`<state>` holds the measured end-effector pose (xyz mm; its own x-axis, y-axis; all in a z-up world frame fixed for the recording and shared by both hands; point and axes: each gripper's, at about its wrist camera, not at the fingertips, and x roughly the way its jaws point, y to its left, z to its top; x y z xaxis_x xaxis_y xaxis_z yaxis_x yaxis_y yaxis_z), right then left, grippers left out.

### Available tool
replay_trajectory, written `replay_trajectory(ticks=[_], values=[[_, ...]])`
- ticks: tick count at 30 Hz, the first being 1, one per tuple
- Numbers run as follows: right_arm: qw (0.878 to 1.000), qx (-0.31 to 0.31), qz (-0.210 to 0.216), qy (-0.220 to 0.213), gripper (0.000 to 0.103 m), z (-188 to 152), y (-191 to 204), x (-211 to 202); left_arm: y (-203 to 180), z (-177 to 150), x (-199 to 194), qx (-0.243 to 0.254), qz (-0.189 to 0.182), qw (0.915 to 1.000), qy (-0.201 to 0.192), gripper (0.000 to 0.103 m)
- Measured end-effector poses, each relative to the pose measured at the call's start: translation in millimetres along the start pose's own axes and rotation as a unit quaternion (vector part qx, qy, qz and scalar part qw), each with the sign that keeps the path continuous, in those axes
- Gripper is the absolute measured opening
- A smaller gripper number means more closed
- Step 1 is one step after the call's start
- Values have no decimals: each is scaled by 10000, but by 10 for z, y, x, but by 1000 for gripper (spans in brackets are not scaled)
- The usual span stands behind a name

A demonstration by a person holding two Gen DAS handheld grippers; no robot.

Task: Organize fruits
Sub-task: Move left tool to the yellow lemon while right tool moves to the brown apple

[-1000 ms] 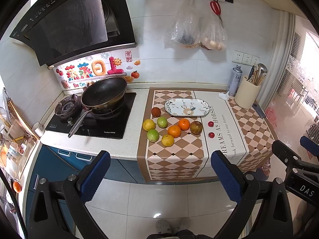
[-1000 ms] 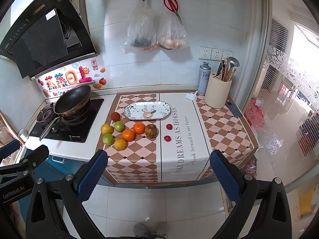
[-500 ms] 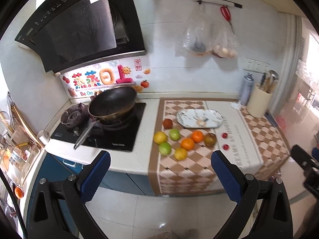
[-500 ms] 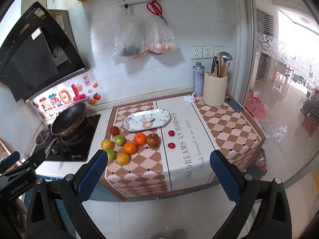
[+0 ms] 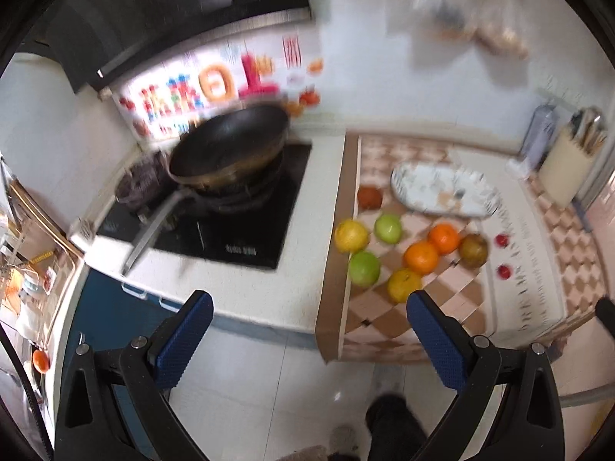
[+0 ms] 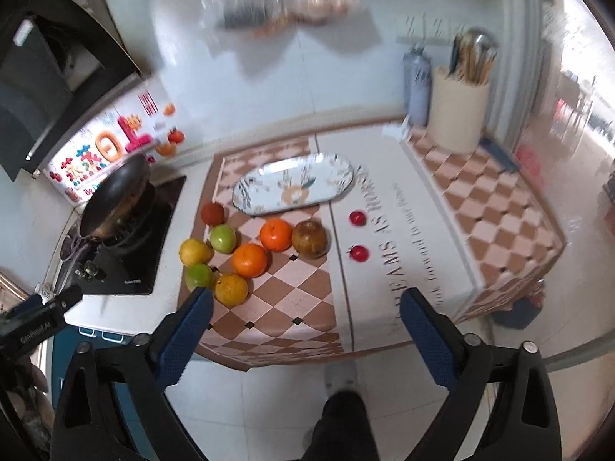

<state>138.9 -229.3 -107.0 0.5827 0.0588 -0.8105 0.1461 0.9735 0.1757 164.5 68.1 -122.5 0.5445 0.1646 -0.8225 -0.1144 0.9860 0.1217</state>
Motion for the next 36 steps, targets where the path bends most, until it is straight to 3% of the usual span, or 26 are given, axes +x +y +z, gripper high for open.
replay_trajectory(ticks=[4,7,12,15,18,21,24,33,36], values=[[9985,-58,189,516,85,255,-67,805,-58,88,683,-124,28,9967,802,103],[9959,-158,224,865,81,454,-94,1372,-127,219,1198,-341,-88,9896,1393,102],[9875,-72,297,1549,75,694,-277,2250,-264,541,1797,-582,-211,9793,1925,101],[9783,-44,441,2023,75,795,-363,2704,-269,769,2214,-855,-258,9684,2329,101],[9710,-98,566,2319,75,847,-357,2937,-286,886,2560,-1025,-294,9593,2617,101],[9649,-150,609,2549,75,911,-344,3111,-324,948,2854,-1050,-303,9510,2894,86],[9608,-151,665,2687,75,957,-324,3208,-344,967,3031,-1069,-379,9454,3055,79],[9482,-1,881,3053,75,951,-306,3408,-520,929,3396,-929,-603,9334,3413,78],[9446,22,923,3151,75,937,-295,3473,-519,899,3455,-1058,-775,9281,3484,62]])
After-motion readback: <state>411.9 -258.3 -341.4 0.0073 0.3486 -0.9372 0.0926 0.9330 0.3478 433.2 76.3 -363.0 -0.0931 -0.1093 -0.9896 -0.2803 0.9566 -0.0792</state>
